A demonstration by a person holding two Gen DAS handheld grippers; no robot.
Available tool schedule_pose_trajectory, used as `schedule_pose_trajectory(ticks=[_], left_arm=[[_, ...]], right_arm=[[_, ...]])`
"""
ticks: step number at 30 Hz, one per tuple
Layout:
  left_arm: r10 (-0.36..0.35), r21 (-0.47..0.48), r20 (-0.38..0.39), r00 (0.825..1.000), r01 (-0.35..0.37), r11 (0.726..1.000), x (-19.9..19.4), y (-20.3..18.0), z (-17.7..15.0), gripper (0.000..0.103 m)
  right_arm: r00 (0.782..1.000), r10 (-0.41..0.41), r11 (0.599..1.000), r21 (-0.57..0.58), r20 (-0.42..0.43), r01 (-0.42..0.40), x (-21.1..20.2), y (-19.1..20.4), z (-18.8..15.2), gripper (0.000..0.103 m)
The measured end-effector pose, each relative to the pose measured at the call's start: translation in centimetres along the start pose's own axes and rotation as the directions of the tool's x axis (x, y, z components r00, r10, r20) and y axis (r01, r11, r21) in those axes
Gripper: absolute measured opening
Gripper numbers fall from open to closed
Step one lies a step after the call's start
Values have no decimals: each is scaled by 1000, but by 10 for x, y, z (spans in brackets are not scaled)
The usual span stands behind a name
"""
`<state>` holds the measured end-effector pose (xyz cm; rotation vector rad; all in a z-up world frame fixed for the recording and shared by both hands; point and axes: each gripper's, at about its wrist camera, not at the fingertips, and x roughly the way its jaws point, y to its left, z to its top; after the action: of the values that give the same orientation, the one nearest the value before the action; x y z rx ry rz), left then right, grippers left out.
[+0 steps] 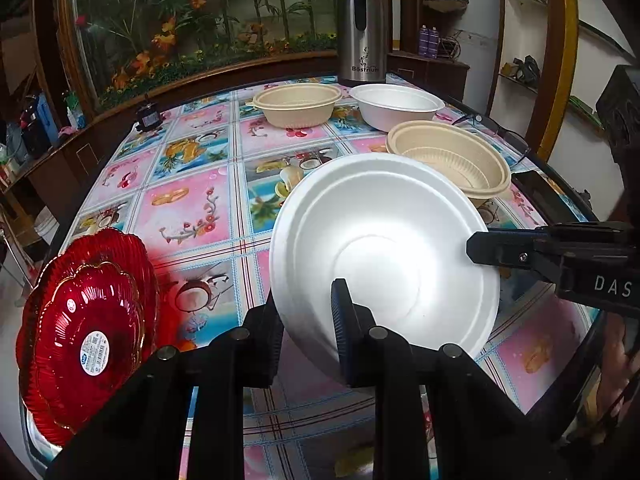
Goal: Organize plates and bowls
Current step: 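Carry the white foam plate with the left tool and lower it onto the red plates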
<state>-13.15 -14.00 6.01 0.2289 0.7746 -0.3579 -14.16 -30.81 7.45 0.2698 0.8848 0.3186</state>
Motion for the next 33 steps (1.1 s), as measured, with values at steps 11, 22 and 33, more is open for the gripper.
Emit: schedule_pose_trajectory(ticks=[11, 22, 33], left_arm=[[22, 0, 29, 999, -22, 1000, -7, 4, 1, 20], [42, -25, 59, 997, -41, 999, -15, 15, 3, 20], [86, -96, 115, 990, -75, 993, -41, 49, 6, 20]], right_arm=[[1000, 0, 1000, -14, 3, 0, -1, 7, 4, 11], [1000, 0, 999, -43, 10, 0, 0, 21, 13, 11], [999, 45, 994, -100, 11, -43, 0, 53, 31, 11]])
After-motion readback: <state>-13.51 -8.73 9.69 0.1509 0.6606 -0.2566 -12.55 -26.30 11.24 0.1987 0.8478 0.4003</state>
